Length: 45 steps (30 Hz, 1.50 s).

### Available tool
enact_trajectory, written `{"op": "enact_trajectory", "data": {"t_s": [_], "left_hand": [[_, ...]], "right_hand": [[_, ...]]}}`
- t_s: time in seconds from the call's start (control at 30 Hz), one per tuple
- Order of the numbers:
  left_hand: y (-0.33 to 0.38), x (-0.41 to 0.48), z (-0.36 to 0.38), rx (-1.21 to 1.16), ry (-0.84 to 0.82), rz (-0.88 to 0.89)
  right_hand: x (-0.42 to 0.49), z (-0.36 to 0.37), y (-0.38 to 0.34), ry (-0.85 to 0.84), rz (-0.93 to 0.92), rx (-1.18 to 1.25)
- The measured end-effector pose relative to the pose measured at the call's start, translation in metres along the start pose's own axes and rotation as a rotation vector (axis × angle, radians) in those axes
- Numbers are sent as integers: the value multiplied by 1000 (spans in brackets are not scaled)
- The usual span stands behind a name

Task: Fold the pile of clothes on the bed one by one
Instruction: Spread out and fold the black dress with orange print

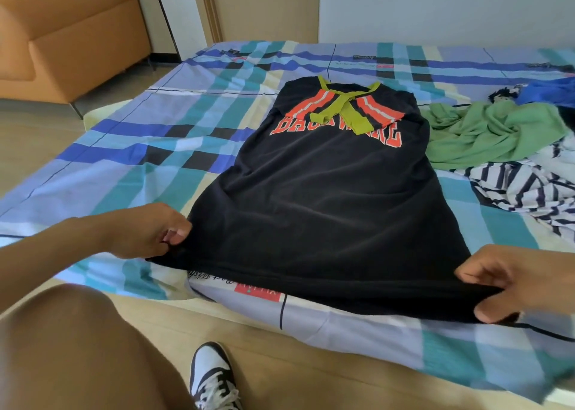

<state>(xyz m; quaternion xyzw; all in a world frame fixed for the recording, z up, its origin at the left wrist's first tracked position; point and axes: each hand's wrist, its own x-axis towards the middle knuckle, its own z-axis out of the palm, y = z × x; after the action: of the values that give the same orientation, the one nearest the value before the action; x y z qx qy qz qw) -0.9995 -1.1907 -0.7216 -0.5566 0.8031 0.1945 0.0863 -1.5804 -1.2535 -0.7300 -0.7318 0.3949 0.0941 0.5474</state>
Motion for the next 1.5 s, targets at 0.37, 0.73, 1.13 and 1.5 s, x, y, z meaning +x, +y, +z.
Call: {"op": "enact_trajectory", "data": {"t_s": [0.37,0.73,1.13,1.5], "left_hand": [[-3,-14,-14,-111,-348,-349],[13,35,5,-313,-73,-312],[72,114,-33,28,170,-308],[95,244,-19,52,145,-129]], "right_hand": [[4,4,-4,36,217,-259],[54,-10,-10,834,264,-151],[48,-29,-17,538,345,-58],[97,-93,-47,987,145,-149]]}}
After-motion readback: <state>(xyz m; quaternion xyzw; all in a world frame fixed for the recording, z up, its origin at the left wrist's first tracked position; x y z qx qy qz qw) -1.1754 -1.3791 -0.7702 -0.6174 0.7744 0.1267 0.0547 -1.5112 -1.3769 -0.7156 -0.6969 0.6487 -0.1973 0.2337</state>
